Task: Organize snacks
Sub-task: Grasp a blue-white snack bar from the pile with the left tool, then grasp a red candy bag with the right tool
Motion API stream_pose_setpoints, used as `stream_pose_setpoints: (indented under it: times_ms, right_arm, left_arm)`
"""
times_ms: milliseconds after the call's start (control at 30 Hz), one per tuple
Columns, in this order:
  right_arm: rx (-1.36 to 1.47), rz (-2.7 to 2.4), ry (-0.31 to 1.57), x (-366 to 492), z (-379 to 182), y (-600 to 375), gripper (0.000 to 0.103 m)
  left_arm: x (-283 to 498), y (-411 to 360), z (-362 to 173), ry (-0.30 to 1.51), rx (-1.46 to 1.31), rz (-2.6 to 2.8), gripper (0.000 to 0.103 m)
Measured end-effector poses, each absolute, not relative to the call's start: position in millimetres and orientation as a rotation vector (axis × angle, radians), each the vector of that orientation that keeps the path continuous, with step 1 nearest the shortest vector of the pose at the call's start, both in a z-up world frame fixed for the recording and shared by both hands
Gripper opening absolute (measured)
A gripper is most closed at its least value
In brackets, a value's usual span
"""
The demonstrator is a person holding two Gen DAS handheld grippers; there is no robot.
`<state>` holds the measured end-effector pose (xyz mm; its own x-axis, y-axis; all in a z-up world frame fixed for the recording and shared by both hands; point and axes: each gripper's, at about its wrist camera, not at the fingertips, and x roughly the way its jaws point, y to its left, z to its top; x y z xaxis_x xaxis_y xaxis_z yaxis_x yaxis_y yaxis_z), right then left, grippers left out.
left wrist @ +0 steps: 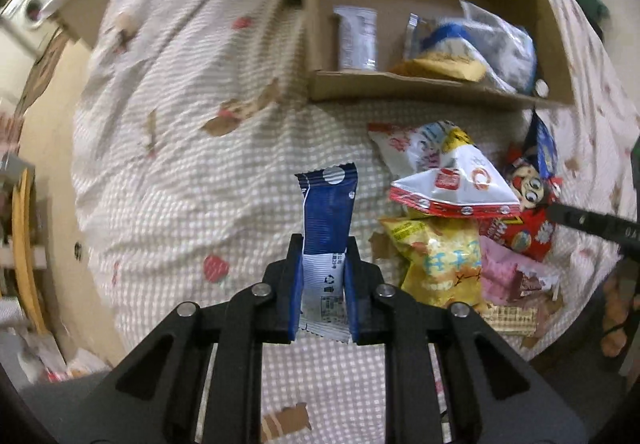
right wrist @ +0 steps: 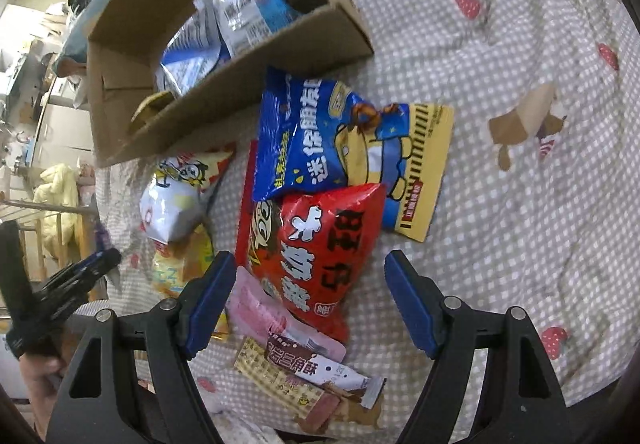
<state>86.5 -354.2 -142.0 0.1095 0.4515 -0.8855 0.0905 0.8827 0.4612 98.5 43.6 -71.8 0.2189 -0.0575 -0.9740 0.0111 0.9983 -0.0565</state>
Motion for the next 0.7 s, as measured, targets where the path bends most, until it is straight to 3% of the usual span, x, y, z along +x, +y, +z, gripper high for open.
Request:
stream_pose_setpoints:
  times_ms: [500,700]
  right_arm:
    - [0.405,0.256,1.524,102,-172,-310,0.078]
    - [0.373,0.286,1.518,99,-179,-283,0.058]
  left_arm:
    - [97,48,-60,1.267,-0.097,-0.013,0.015]
    - [99,40,-64,1.255,-0.072,-0.024,0.015]
